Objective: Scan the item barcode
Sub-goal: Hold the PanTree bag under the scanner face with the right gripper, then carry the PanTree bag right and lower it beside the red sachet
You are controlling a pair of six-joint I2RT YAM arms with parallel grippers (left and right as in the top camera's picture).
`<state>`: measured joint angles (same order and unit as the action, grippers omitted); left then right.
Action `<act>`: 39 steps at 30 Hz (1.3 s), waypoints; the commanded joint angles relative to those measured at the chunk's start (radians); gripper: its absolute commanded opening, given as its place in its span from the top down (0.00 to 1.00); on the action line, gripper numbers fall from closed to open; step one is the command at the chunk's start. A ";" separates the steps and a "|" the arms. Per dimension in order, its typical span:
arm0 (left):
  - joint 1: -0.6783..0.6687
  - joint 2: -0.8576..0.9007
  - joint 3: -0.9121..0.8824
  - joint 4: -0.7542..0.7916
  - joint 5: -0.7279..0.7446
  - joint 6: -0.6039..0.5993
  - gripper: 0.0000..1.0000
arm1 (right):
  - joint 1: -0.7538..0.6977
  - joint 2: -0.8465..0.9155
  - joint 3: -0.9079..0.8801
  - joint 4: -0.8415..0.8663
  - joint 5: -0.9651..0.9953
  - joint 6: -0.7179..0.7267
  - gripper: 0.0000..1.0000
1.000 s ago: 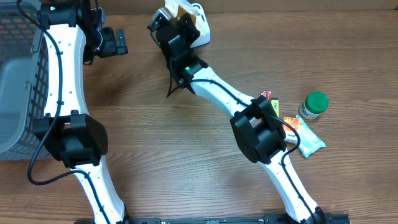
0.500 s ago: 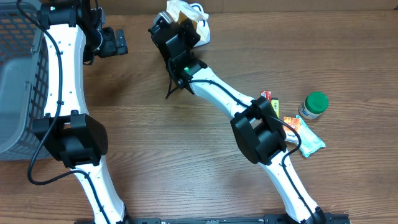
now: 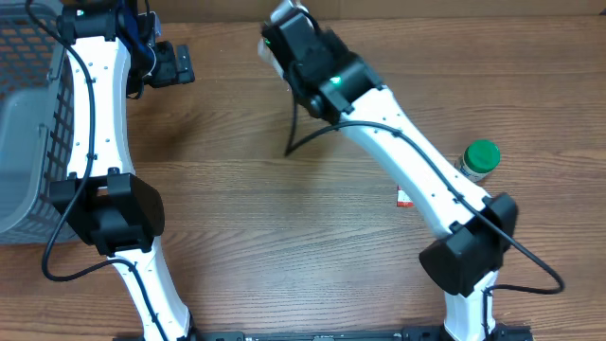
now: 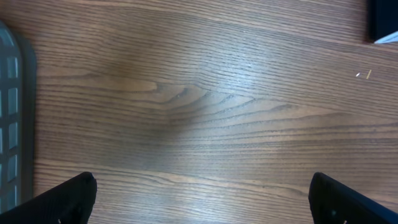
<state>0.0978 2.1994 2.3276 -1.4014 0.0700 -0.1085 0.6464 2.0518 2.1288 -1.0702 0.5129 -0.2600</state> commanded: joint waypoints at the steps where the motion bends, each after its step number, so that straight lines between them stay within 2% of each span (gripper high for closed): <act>1: -0.007 -0.006 -0.003 0.000 -0.007 0.008 0.00 | -0.041 -0.010 0.000 -0.164 -0.394 0.137 0.96; 5: -0.007 -0.006 -0.003 0.000 -0.007 0.008 0.00 | -0.093 -0.001 -0.022 -0.406 -0.495 0.142 0.96; 6: -0.007 -0.006 -0.003 0.000 -0.007 0.008 0.00 | -0.106 0.000 -0.032 -0.443 -0.491 0.141 0.87; 7: -0.007 -0.006 -0.003 0.000 -0.007 0.008 0.00 | -0.123 0.002 -0.044 -0.479 -0.488 0.141 0.65; 8: -0.007 -0.006 -0.003 0.000 -0.007 0.008 0.00 | -0.137 0.003 -0.054 -0.501 -0.489 0.141 0.29; 9: -0.006 -0.006 -0.003 0.000 -0.007 0.008 0.00 | -0.151 0.003 -0.064 -0.509 -0.489 0.141 0.00; 19: -0.007 -0.006 -0.003 0.000 -0.007 0.008 0.00 | -0.271 0.004 -0.101 -0.480 -0.489 0.141 0.00; 39: -0.007 -0.006 -0.003 0.000 -0.007 0.008 0.00 | -0.280 0.004 -0.101 -0.480 -0.489 0.141 0.00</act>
<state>0.0978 2.1994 2.3276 -1.4017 0.0696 -0.1085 0.3664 2.0537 2.0342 -1.5551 0.0299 -0.1265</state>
